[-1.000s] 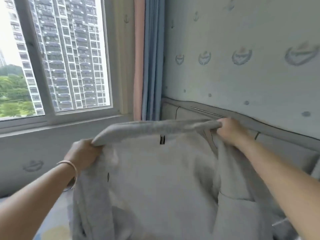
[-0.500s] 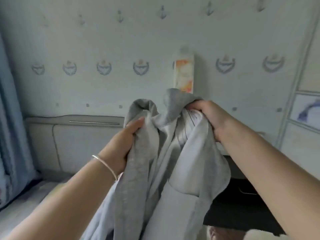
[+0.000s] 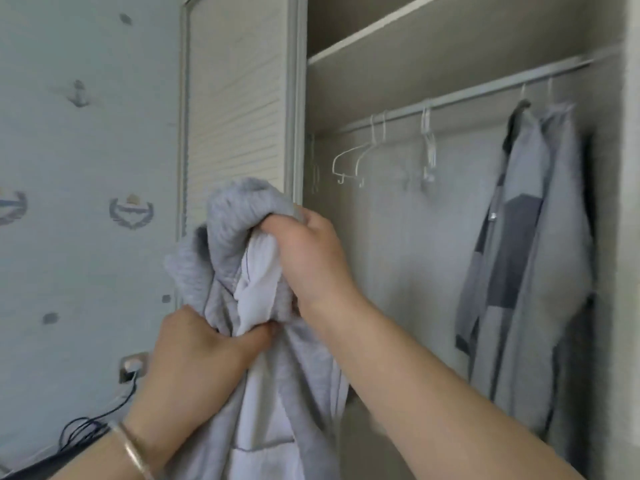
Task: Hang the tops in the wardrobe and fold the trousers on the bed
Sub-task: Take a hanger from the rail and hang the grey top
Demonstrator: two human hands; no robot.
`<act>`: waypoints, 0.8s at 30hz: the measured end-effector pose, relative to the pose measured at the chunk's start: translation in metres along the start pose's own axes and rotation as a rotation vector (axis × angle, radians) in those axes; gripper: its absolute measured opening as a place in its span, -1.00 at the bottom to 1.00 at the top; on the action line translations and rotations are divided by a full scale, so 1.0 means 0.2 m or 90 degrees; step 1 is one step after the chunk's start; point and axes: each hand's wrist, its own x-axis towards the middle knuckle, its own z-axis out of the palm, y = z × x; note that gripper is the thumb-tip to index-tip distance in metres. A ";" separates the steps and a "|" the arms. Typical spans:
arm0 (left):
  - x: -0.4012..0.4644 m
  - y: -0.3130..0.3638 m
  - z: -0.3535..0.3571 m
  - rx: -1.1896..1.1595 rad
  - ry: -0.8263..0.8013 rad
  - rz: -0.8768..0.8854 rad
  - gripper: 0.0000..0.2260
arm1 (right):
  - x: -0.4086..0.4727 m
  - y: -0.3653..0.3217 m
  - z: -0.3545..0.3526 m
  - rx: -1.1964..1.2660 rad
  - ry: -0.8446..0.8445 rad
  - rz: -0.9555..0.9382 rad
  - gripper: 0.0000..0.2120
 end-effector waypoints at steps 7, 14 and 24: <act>0.57 0.12 0.85 -0.177 0.013 0.070 -0.54 | 0.41 0.17 -0.71 -0.073 0.193 -0.047 -0.94; 0.99 -0.05 1.56 -0.341 -0.061 -0.030 -0.79 | 0.84 0.35 -1.20 -0.337 0.318 -0.019 -0.78; 1.32 -0.35 2.34 -0.388 -0.206 -0.156 -0.79 | 1.49 0.40 -1.72 -0.459 0.534 0.052 -0.89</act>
